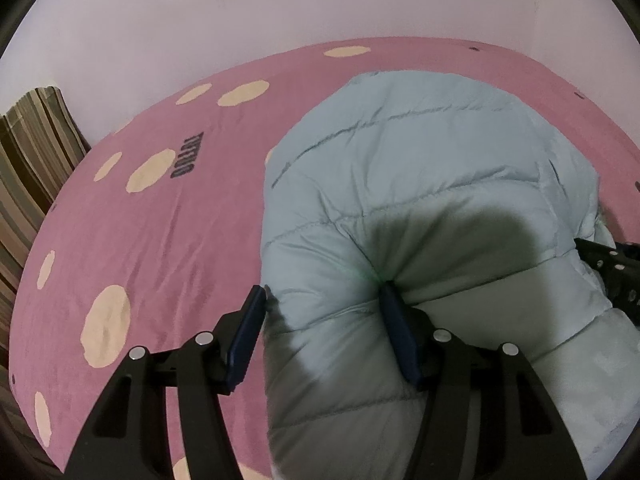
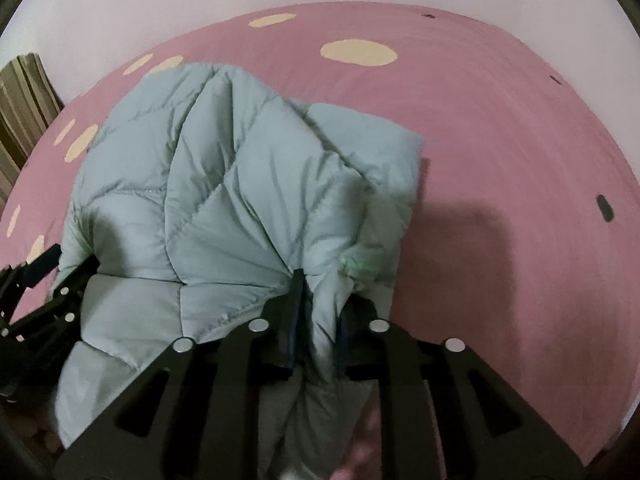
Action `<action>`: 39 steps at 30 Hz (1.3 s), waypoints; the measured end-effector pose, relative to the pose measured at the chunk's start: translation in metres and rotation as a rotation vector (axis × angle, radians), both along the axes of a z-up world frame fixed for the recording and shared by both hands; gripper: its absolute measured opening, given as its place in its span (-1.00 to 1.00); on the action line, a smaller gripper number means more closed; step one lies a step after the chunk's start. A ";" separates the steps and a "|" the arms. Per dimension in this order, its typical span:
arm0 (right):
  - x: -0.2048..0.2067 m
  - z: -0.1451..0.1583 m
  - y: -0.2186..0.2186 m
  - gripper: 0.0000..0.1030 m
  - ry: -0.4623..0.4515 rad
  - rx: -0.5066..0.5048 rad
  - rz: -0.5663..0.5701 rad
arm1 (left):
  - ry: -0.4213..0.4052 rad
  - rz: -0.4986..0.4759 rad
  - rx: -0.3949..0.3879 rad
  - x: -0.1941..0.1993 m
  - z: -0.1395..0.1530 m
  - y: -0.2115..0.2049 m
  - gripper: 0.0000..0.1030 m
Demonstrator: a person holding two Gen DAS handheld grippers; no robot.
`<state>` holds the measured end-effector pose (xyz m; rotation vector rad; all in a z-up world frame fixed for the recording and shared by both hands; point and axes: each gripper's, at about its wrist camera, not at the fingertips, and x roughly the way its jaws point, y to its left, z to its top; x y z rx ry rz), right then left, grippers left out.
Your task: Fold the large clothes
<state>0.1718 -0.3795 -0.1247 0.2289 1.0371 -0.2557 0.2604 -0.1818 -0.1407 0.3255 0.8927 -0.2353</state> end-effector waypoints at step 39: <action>-0.063 -0.006 0.041 -0.62 0.006 0.011 0.069 | 0.091 0.028 -0.085 -0.028 0.001 0.032 0.09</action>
